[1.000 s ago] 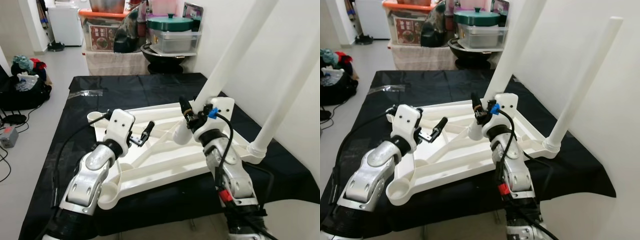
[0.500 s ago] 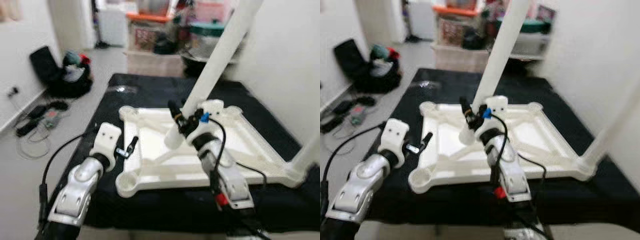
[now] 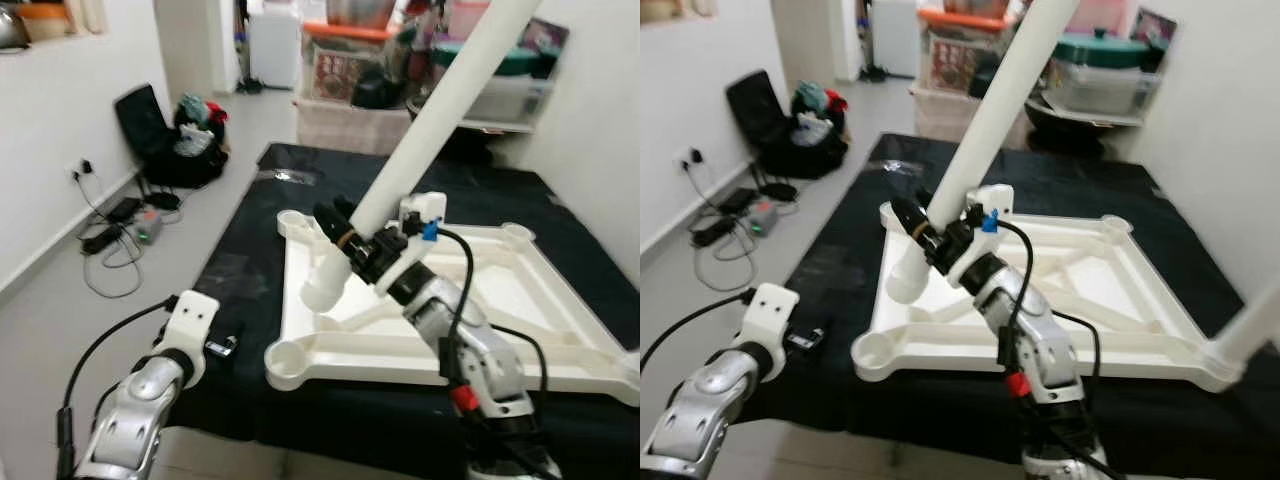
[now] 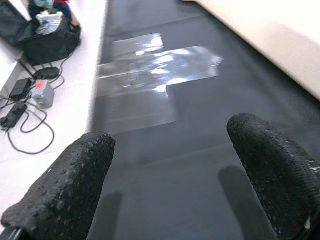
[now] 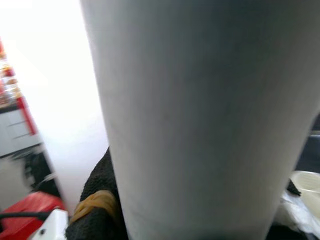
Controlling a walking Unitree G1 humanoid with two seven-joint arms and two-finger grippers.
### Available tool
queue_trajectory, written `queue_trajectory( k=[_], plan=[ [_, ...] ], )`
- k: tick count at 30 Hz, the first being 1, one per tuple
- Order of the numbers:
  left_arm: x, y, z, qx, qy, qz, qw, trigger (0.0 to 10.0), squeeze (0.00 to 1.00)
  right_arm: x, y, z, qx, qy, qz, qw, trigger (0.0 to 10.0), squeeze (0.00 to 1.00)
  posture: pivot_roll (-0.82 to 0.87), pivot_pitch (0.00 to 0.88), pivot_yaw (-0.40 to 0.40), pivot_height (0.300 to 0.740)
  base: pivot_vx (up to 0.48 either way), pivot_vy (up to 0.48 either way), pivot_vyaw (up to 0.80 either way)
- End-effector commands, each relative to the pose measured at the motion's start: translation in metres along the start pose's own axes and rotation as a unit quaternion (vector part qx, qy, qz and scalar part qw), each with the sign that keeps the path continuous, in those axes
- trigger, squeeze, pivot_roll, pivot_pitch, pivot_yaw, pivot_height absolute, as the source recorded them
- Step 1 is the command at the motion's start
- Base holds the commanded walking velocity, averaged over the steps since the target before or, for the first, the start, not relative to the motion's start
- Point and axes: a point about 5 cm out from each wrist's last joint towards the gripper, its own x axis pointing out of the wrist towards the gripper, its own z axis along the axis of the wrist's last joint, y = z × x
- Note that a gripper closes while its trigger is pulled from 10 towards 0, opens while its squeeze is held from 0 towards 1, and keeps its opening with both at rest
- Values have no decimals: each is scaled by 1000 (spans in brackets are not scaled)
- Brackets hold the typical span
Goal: Building children table
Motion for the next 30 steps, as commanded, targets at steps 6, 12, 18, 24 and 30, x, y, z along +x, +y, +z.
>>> queue_trajectory(
  k=[6, 12, 18, 24, 30],
  plan=[
    [-1, -2, 0, -2, -5, -7, 1000, 10000, 0, 0, 9, 2, 11, 6, 34, 999, 0, 0, 111, 0, -127, 740, 0, 315, 0],
    [1, -3, 0, 4, -3, -9, 1000, 10000, 0, -5, 10, -3, -2, 28, 57, 998, 0, 0, 113, 0, -122, 740, 0, 0, 0],
    [1, -3, 1, 9, -3, -12, 1000, 10000, 0, -21, -9, -9, -46, 66, 55, 995, 0, 0, 117, 0, -124, 740, 0, 0, 0],
    [2, -4, 1, 13, -5, -14, 1000, 10000, 0, -39, -30, -6, -66, 85, 25, 994, 0, 0, 108, 0, -114, 740, 0, 0, 0],
    [4, -9, 3, 16, -8, -22, 1000, 10000, 0, -45, -36, -13, -92, 101, -3, 991, 0, 0, 107, 0, -105, 740, 0, 0, 0]
  ],
)
